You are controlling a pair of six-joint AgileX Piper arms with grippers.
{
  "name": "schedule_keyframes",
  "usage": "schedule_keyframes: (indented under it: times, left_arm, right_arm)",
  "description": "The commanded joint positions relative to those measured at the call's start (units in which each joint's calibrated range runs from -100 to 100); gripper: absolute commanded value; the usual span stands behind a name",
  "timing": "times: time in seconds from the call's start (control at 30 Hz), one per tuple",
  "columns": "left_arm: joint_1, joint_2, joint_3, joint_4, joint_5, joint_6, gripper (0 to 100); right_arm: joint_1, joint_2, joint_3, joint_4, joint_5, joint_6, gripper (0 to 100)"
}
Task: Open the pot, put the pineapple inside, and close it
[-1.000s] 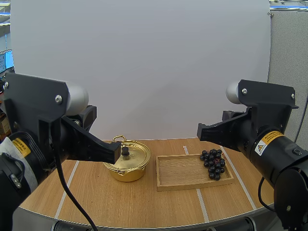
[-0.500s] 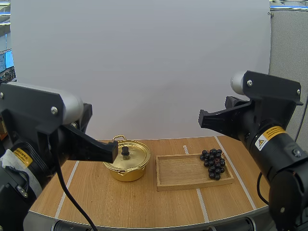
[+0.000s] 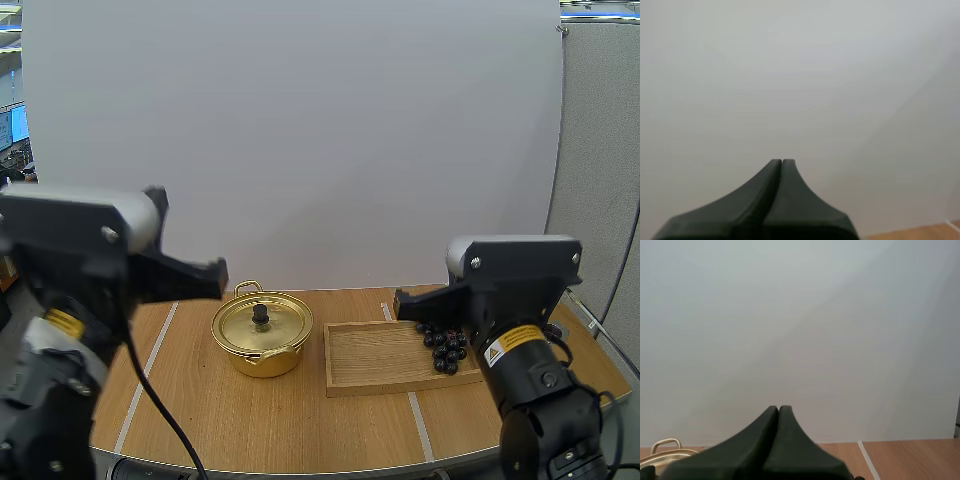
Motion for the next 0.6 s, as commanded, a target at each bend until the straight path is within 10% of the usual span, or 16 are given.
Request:
schedule_keyframes:
  times: [0.0, 0.2, 0.57]
  left_arm:
    - [0.11, 2.0, 5.7, 0.5, -8.4, 0.2, 0]
    - [0.28, 3.4, 16.5, 0.5, -27.2, 0.2, 0]
    - [0.45, 3.4, 22.6, 0.5, -20.8, 0.2, 0]
  right_arm:
    - [-0.2, -0.4, 2.3, -0.2, -1.9, -0.6, 0]
    - [-0.2, -0.4, 6.3, -0.2, 0.4, -0.6, 0]
    - [-0.2, -0.4, 8.4, 0.7, 16.9, -0.6, 0]
